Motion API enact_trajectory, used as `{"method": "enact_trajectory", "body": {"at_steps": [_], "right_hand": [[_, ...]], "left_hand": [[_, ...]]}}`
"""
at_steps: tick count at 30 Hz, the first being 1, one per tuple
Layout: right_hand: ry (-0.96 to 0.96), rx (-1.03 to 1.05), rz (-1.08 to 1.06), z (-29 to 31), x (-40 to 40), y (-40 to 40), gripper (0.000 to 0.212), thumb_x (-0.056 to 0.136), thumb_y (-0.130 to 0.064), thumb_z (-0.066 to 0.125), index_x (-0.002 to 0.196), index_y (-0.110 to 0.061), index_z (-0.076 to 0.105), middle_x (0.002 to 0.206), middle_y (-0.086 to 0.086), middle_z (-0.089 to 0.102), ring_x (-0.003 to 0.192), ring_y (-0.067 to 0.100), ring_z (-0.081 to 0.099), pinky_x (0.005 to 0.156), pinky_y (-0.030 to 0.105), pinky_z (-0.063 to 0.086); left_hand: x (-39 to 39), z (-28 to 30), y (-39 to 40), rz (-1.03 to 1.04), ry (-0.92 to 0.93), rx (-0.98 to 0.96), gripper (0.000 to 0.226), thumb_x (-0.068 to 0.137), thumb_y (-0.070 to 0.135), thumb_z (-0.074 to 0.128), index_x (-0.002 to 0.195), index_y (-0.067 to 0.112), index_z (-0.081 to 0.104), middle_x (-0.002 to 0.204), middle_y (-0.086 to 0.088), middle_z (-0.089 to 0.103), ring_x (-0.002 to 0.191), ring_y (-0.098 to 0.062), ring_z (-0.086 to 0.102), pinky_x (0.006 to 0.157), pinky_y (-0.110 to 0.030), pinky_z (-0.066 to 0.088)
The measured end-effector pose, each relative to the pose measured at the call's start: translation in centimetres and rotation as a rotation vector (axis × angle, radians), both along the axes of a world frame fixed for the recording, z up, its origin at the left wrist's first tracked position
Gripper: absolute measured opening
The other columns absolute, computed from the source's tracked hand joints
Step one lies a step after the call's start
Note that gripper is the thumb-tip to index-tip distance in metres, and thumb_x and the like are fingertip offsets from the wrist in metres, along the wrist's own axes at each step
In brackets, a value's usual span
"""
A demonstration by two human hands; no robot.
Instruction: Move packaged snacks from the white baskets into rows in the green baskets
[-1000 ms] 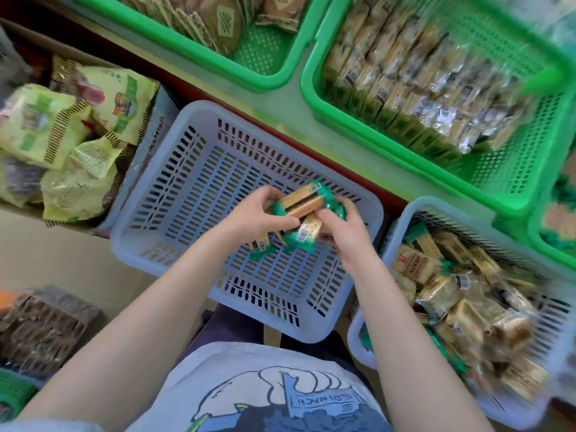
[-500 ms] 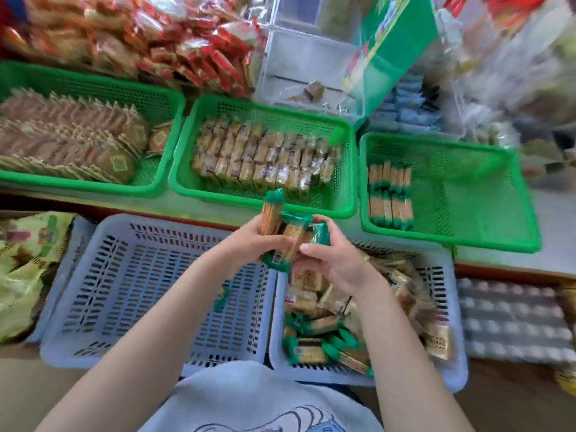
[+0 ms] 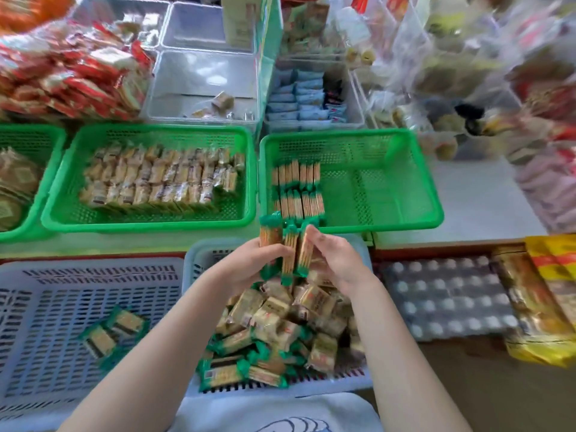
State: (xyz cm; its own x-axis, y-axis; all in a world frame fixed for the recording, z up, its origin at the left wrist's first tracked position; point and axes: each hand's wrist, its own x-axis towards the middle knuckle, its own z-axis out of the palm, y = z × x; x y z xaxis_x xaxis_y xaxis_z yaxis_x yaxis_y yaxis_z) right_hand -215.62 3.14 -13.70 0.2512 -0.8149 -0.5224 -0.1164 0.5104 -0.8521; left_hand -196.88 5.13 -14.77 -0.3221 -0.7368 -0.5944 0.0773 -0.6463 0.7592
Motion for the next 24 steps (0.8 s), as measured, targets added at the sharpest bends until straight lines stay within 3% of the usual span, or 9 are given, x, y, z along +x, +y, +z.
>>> {"method": "enact_trajectory", "body": {"at_steps": [3, 6, 8, 13, 16, 20, 22, 24], "right_hand": [[0.043, 0.01, -0.008, -0.8, -1.3, -0.6, 0.055, 0.083, -0.058, 0.062, 0.097, -0.007, 0.074, 0.097, 0.014, 0.077, 0.092, 0.027, 0.073, 0.081, 0.036, 0.059], [0.143, 0.007, 0.01, -1.6, -2.1, -1.0, 0.07, 0.075, -0.079, 0.061, 0.096, -0.015, 0.076, 0.096, 0.004, 0.078, 0.097, 0.027, 0.073, 0.094, 0.046, 0.056], [0.133, 0.006, 0.009, -2.3, -2.7, -1.4, 0.078, 0.068, -0.088, 0.061, 0.099, -0.018, 0.076, 0.1, 0.001, 0.078, 0.1, 0.026, 0.073, 0.099, 0.053, 0.051], [0.13, -0.024, -0.125, -2.4, -3.4, -2.3, 0.085, 0.056, -0.089, 0.066, 0.105, -0.021, 0.057, 0.111, 0.009, 0.069, 0.106, 0.029, 0.066, 0.098, 0.054, 0.051], [0.171, -0.077, -0.135, -2.1, -3.9, -3.0, 0.069, 0.072, -0.077, 0.064, 0.103, -0.015, 0.058, 0.11, 0.013, 0.066, 0.105, 0.03, 0.064, 0.092, 0.044, 0.055], [0.206, -0.148, -0.092, -2.1, -4.8, -4.0, 0.044, 0.09, -0.053, 0.066, 0.118, -0.02, 0.057, 0.106, -0.007, 0.063, 0.096, 0.009, 0.06, 0.072, 0.021, 0.046], [0.239, -0.18, -0.053, -2.2, -4.8, -4.7, 0.051, 0.087, -0.047, 0.073, 0.127, -0.023, 0.053, 0.108, -0.014, 0.062, 0.098, 0.003, 0.058, 0.072, 0.017, 0.043], [0.278, -0.187, -0.036, -2.5, -4.6, -5.8, 0.059, 0.084, -0.044, 0.079, 0.131, -0.023, 0.05, 0.111, -0.011, 0.062, 0.098, 0.005, 0.059, 0.071, 0.016, 0.043]], "left_hand": [[-2.7, -0.2, -0.6, 0.006, -0.021, 0.009, 0.036, 0.102, 0.025, 0.054, 0.135, 0.012, 0.049, 0.115, -0.017, 0.07, 0.097, -0.024, 0.07, 0.074, -0.032, 0.056], [-4.8, -0.4, -1.4, -0.011, 0.001, 0.059, 0.06, 0.094, 0.067, 0.047, 0.134, 0.023, 0.052, 0.121, -0.011, 0.07, 0.11, -0.025, 0.068, 0.089, -0.042, 0.055], [-5.6, -0.5, -1.9, 0.029, 0.033, 0.113, 0.068, 0.091, 0.077, 0.032, 0.129, 0.028, 0.058, 0.123, -0.008, 0.07, 0.114, -0.026, 0.067, 0.095, -0.048, 0.054], [-6.3, -1.1, -2.8, 0.143, 0.017, 0.08, 0.053, 0.102, 0.058, 0.036, 0.137, 0.021, 0.05, 0.124, -0.01, 0.069, 0.11, -0.028, 0.069, 0.099, -0.053, 0.052], [-6.9, -0.9, -3.7, 0.17, 0.05, 0.038, 0.046, 0.102, 0.047, 0.045, 0.135, 0.017, 0.052, 0.119, -0.012, 0.069, 0.102, -0.026, 0.071, 0.084, -0.045, 0.058], [-7.4, -1.2, -5.3, 0.279, 0.134, 0.07, 0.043, 0.1, 0.033, 0.055, 0.134, 0.007, 0.055, 0.111, -0.011, 0.072, 0.093, -0.023, 0.071, 0.08, -0.036, 0.057], [-8.0, -1.2, -6.2, 0.338, 0.204, 0.092, 0.043, 0.101, 0.026, 0.056, 0.139, 0.006, 0.05, 0.117, -0.012, 0.07, 0.093, -0.022, 0.071, 0.077, -0.032, 0.058], [-8.7, -1.4, -7.3, 0.364, 0.221, 0.103, 0.04, 0.103, 0.022, 0.054, 0.14, 0.008, 0.049, 0.128, -0.015, 0.066, 0.107, -0.025, 0.067, 0.088, -0.034, 0.055]]}}
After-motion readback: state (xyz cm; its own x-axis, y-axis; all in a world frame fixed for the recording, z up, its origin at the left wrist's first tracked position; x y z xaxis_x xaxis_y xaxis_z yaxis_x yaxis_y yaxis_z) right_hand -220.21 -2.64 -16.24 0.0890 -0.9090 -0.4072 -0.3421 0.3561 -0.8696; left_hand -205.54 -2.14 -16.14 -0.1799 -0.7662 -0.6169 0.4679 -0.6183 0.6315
